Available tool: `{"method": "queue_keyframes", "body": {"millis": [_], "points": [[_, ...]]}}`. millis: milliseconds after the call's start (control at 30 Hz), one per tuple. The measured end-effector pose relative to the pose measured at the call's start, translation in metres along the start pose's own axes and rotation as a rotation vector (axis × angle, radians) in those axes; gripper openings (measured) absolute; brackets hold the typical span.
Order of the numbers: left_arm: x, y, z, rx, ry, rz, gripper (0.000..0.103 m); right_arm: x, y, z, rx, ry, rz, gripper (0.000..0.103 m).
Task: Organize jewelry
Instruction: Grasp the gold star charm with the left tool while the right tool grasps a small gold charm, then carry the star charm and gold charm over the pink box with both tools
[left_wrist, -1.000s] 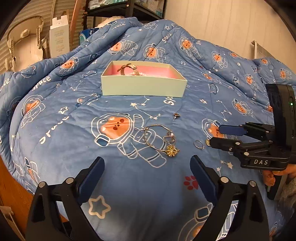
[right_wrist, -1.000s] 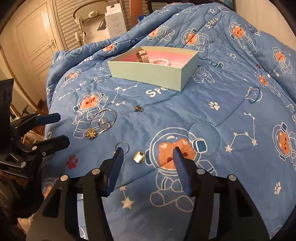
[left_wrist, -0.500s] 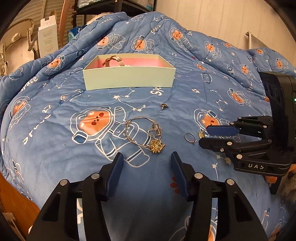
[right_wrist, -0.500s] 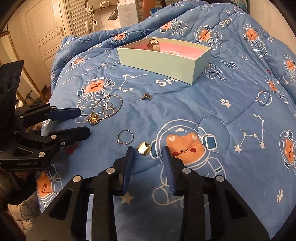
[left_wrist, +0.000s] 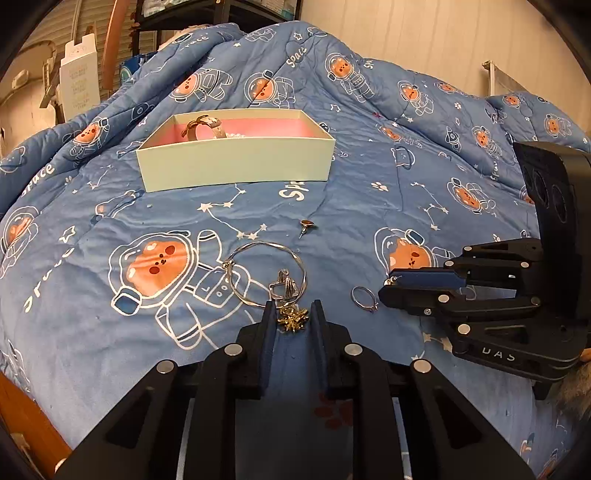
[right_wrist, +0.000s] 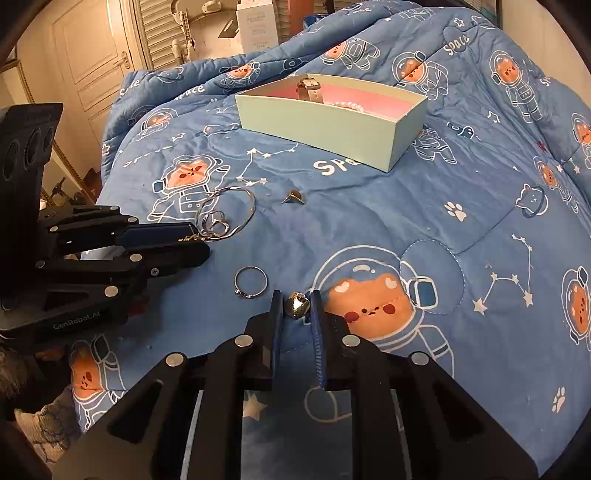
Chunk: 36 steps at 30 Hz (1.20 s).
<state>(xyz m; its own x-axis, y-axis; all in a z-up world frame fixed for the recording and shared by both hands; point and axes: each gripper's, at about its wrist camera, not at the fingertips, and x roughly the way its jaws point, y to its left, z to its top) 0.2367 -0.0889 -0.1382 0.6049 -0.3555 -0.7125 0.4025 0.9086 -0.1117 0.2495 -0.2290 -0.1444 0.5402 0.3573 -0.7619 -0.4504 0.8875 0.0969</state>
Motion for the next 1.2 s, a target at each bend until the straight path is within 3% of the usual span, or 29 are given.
{"method": "queue_keyframes", "body": {"millis": [667,1200], "points": [[-0.04,0.008,0.002,-0.089,-0.04,-0.039,0.017,-0.023,0.005,0.0,0.083,-0.031,0.052,0.015],[-0.068,0.007,0.039,-0.037,-0.134,-0.043,0.017,-0.052,0.014,0.049,0.064,-0.148,0.112,0.015]]}}
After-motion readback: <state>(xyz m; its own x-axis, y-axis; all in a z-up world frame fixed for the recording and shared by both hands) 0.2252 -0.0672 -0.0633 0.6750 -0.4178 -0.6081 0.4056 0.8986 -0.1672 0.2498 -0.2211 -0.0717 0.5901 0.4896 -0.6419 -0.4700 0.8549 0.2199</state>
